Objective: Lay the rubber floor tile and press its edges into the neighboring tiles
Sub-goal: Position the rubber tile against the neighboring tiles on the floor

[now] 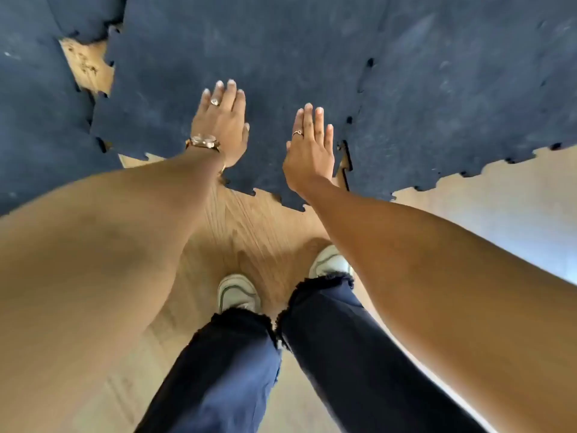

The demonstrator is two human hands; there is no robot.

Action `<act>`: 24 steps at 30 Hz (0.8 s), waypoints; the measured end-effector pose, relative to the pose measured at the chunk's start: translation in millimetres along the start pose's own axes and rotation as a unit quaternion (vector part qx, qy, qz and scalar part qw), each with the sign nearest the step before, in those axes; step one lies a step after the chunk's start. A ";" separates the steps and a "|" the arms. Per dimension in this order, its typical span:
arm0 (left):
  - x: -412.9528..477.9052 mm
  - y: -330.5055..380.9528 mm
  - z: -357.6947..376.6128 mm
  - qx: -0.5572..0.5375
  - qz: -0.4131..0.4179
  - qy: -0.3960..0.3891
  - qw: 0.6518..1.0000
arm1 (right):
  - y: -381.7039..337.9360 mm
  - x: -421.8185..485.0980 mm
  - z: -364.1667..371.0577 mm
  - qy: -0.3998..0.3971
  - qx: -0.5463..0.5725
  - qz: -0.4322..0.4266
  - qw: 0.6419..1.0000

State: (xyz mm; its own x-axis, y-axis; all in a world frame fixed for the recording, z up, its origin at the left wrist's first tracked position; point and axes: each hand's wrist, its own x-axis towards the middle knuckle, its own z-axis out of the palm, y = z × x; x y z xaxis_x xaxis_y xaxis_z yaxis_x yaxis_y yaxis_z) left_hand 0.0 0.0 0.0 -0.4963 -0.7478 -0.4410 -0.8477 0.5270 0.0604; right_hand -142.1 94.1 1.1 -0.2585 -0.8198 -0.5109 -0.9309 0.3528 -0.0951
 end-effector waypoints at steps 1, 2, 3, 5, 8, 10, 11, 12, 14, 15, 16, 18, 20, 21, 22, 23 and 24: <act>11.4 -6.9 9.4 -0.003 -0.014 0.014 1.000 | -0.8 14.1 10.9 0.014 0.011 0.010 1.000; 21.7 -15.1 17.3 -0.014 -0.027 0.023 0.999 | -0.5 27.5 18.3 0.024 0.030 0.026 0.999; 31.3 -21.9 26.6 -0.014 -0.037 0.036 0.999 | 0.9 41.0 27.0 0.033 0.037 0.039 0.998; 50.7 -28.7 47.8 -0.017 -0.034 0.061 0.997 | 2.3 65.1 46.0 0.050 0.063 0.052 0.995; 66.2 -29.6 68.7 -0.012 -0.034 0.091 0.995 | -3.0 78.6 67.6 0.131 0.045 0.055 0.989; 70.1 -30.6 83.4 -0.011 -0.034 0.126 0.991 | -0.9 83.6 80.2 0.167 0.043 0.053 0.984; 71.7 -32.6 87.9 -0.007 -0.034 0.149 0.988 | -1.5 86.6 84.8 0.185 0.043 0.052 0.981; 73.2 -33.9 88.6 -0.008 -0.035 0.158 0.987 | -2.3 88.3 86.5 0.193 0.042 0.048 0.979; 69.2 -33.5 90.1 -0.014 -0.036 0.161 0.986 | -0.9 83.1 89.2 0.198 0.035 0.044 0.979; 68.5 -34.7 91.3 -0.012 -0.033 0.165 0.986 | 0.0 83.0 90.1 0.202 0.037 0.043 0.978; 68.0 -33.9 90.8 -0.015 -0.029 0.165 0.986 | 0.4 82.0 89.3 0.203 0.038 0.045 0.977; 68.8 -32.6 92.9 -0.012 -0.026 0.165 0.986 | -0.4 81.6 88.2 0.192 0.030 0.047 0.980; 67.9 -33.5 97.2 -0.009 -0.028 0.177 0.984 | -0.9 79.9 85.8 0.199 0.038 0.039 0.979; 67.3 -33.1 99.1 -0.009 -0.026 0.185 0.982 | 1.1 78.3 86.3 0.205 0.039 0.029 0.978; 67.0 -32.6 99.1 -0.012 -0.025 0.189 0.982 | 6.3 77.2 86.4 0.210 0.031 0.012 0.977; 66.9 -32.7 99.2 -0.018 -0.026 0.191 0.981 | 14.8 77.3 85.0 0.211 0.015 -0.011 0.977; 66.0 -32.0 98.5 -0.023 -0.028 0.194 0.980 | 25.9 78.6 79.8 0.208 -0.008 -0.044 0.977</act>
State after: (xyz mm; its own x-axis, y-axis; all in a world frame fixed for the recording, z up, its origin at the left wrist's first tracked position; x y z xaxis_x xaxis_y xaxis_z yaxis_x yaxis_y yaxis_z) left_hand 12.8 -26.4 -119.2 -0.4743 -0.8775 -0.0710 -0.8792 0.4680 0.0895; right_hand -165.9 74.9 -109.7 -0.2561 -0.9604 -0.1096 -0.9574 0.2677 -0.1080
